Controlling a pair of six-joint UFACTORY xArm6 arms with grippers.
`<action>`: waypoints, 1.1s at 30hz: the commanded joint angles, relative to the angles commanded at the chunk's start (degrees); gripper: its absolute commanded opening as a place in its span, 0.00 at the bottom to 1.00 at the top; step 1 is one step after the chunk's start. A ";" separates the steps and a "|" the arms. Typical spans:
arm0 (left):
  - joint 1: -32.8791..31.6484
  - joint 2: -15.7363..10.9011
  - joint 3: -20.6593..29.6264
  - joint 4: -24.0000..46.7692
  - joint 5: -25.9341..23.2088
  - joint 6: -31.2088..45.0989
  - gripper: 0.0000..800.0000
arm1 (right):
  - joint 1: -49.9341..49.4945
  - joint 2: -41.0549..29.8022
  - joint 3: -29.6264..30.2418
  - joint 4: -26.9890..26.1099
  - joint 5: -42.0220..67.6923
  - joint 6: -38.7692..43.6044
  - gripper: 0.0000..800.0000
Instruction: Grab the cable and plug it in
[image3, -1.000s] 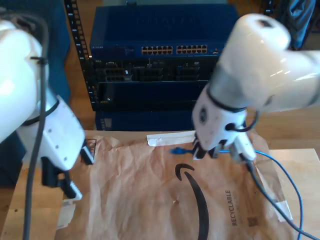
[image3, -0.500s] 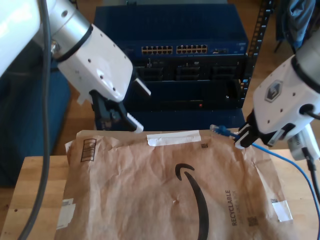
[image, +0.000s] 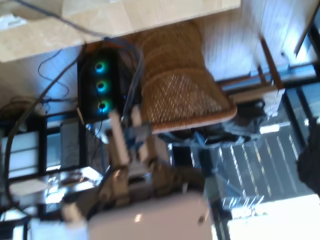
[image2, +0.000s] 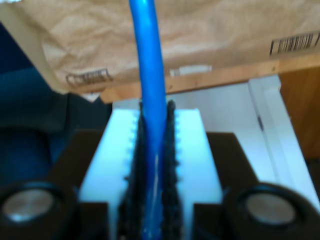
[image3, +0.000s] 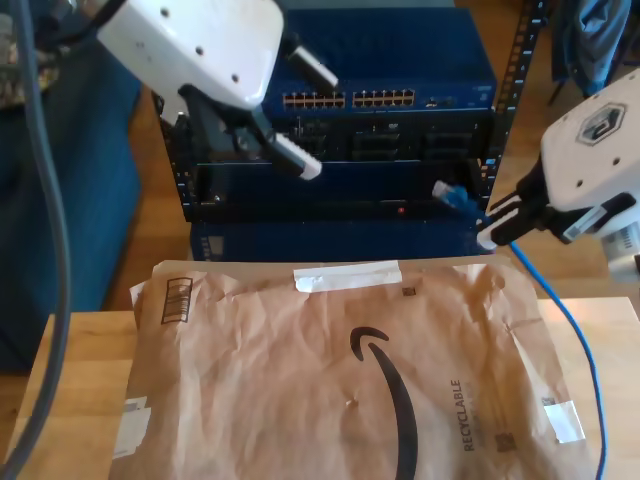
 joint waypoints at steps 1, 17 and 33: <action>0.00 0.00 -0.62 -1.14 0.53 -0.09 1.00 | -0.18 -0.09 -0.35 0.09 0.35 0.00 0.02; 5.36 0.53 -3.60 -14.59 5.71 -0.26 1.00 | -1.32 -4.84 -3.34 4.66 1.58 0.00 0.02; 8.79 2.90 -2.99 -16.26 9.76 -5.19 1.00 | -1.23 -5.89 -4.57 5.63 1.23 0.00 0.02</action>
